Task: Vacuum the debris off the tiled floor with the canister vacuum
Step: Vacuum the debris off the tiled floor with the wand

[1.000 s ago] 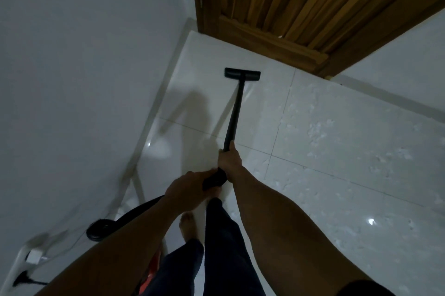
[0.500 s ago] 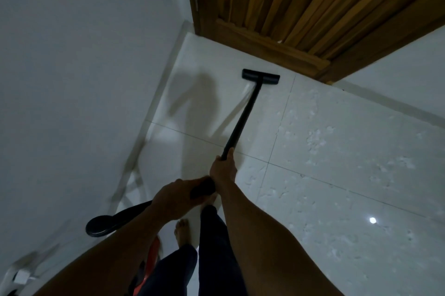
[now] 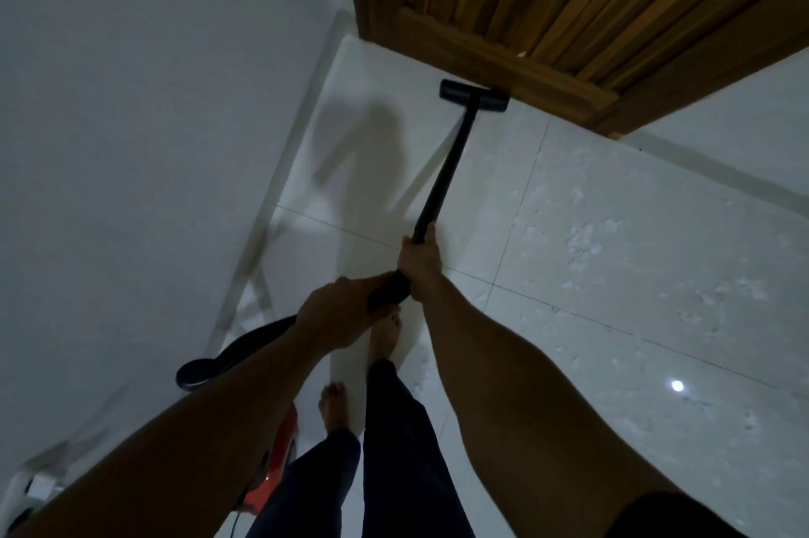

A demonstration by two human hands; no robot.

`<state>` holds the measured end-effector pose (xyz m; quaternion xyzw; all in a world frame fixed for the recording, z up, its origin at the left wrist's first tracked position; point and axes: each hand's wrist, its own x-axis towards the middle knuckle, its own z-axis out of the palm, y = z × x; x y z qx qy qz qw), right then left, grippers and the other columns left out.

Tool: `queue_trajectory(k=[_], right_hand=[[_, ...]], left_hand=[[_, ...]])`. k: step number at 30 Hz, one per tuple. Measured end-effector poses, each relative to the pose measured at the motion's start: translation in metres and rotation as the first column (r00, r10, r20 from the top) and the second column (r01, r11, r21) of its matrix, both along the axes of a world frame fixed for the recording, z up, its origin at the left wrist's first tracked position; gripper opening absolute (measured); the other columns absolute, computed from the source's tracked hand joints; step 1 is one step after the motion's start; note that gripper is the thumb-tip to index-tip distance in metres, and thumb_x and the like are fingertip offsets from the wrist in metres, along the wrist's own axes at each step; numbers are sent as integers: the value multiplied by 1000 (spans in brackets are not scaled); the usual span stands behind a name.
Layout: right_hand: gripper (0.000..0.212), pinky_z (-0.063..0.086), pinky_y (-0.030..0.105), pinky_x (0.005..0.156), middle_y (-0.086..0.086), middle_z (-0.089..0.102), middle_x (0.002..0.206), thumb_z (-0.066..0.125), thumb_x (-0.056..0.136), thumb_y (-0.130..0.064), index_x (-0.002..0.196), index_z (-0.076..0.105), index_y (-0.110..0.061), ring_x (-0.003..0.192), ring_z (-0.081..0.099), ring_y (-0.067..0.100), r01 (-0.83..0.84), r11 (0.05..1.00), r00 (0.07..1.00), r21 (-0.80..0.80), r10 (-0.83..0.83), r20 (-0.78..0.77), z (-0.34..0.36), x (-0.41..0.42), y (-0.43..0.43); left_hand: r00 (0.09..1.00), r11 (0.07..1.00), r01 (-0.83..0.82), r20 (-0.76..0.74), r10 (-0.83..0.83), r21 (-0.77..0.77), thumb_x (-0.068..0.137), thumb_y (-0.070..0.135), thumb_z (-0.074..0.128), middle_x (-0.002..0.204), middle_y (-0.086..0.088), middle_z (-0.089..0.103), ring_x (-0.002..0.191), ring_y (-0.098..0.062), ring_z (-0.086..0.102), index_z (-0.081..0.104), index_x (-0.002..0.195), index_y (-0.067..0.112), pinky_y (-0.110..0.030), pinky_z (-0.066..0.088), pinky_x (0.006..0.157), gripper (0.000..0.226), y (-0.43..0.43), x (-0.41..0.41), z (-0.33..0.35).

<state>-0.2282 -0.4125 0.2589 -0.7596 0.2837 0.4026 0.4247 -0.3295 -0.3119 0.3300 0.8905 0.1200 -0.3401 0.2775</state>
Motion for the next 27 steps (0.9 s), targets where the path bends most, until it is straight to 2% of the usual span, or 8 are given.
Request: queue_trajectory(k=[3,5,8,11,14,21,25,27], right_hand=[[71,57,51,93,13,61,135,52,103,-34,159,10,-43,104,66,36,53,997,997,63,-50,-55,-13,-1,1],[68,61,50,84,13,63,121,52,104,-25,158,16,-45,85,66,30,162,979,983,121,-149,-112,-19,-4,-1],[62,62,40,63,10,57,97,44,102,-6,152,28,-40,64,57,22,297,936,948,191,-264,-180,-19,-6,-5],[50,53,28,49,9,58,89,47,103,-19,149,34,-36,57,56,19,225,968,971,108,-214,-103,-16,-9,-5],[48,50,24,46,11,65,103,49,104,-39,150,36,-37,61,63,22,165,985,986,41,-164,-19,-11,-26,-3],[54,53,27,51,17,67,117,41,106,-43,157,25,-43,65,64,23,188,981,982,40,-187,-7,-2,-117,1],[56,51,27,49,20,67,115,45,105,-40,157,25,-41,60,60,22,199,973,978,117,-205,39,10,-180,0],[57,52,27,49,16,68,103,49,103,-39,156,27,-41,55,59,20,186,974,978,133,-197,75,16,-219,0]], left_hand=[[999,999,32,-31,-31,35,95,66,43,84,4,67,62,-14,63,32,145,49,-33,58,63,54,-1,2,-8],[998,997,51,-38,-48,65,95,63,43,82,2,65,61,-16,62,30,147,43,-35,59,62,57,-4,-5,-11],[999,998,39,-19,-38,58,98,57,43,79,2,65,60,-17,63,33,146,38,-35,58,61,53,-10,-24,-9],[999,999,16,31,-18,38,98,53,43,80,1,67,60,-17,64,21,151,40,-37,59,61,59,-17,-38,-7],[996,998,48,78,-51,44,99,56,42,83,-1,67,61,-17,63,15,153,38,-36,59,60,63,-17,-52,-3],[982,987,157,103,-159,32,97,65,34,76,5,59,60,-12,61,12,153,41,-33,59,63,64,3,-137,9],[976,988,153,153,-154,17,98,63,32,76,4,58,62,-12,59,10,153,44,-31,56,63,62,5,-203,21],[970,986,164,177,-166,27,98,65,30,78,3,59,64,-13,60,9,153,45,-33,56,64,63,8,-243,22]])
